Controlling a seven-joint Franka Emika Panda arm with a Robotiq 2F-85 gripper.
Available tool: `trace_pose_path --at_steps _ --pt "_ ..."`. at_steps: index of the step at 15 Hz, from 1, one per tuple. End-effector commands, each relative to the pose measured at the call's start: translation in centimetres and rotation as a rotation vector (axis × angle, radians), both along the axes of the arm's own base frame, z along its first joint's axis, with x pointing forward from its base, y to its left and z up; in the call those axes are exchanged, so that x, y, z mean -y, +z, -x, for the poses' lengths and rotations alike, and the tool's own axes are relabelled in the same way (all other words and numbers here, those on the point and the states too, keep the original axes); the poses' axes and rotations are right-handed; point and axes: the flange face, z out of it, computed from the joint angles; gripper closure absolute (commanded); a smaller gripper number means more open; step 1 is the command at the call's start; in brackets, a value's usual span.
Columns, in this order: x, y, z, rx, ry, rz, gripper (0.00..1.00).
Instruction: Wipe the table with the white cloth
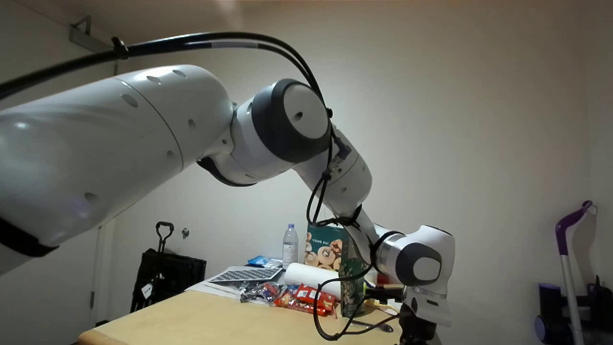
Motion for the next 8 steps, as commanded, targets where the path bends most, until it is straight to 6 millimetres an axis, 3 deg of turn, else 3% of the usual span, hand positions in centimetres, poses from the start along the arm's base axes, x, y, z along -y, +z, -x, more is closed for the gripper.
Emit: trace_pose_path --at_steps 1,4,8 --pt "0.6 -0.1 1.0 -0.011 -0.021 0.004 1.00" --pt "0.9 -0.1 1.3 -0.009 -0.028 0.002 0.98" --pt "-5.5 -0.9 -0.2 -0.076 0.174 0.087 1.00"
